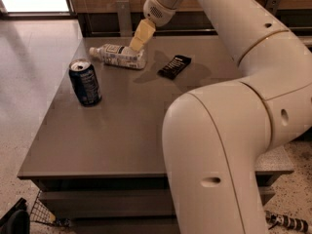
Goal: Knock blue plastic bottle over
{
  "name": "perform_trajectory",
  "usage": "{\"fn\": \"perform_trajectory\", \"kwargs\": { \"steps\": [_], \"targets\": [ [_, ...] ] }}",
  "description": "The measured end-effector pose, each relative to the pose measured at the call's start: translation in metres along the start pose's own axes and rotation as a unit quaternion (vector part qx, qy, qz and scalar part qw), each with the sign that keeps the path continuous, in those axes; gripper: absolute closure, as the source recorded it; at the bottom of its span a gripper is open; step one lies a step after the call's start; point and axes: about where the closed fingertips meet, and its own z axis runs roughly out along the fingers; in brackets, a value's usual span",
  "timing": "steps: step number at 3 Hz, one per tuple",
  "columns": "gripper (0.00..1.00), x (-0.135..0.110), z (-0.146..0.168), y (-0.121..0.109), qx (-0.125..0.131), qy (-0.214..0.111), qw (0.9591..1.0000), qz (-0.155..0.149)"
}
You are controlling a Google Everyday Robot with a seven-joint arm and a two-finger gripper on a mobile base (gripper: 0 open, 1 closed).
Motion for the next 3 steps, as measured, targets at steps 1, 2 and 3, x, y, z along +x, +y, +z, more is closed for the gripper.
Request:
{"fn": "perform_trajectory", "kwargs": {
  "steps": [1,2,3],
  "targets": [
    [0.00,0.009,-0.055,0.002,0.057,-0.034,0.9977,0.012],
    [0.00,0.017,-0.155,0.027,0.150,-0.114,0.9817,0.030],
    [0.00,0.066,-0.163,0.071,0.182,-0.132,0.9726,0.060]
  ]
}}
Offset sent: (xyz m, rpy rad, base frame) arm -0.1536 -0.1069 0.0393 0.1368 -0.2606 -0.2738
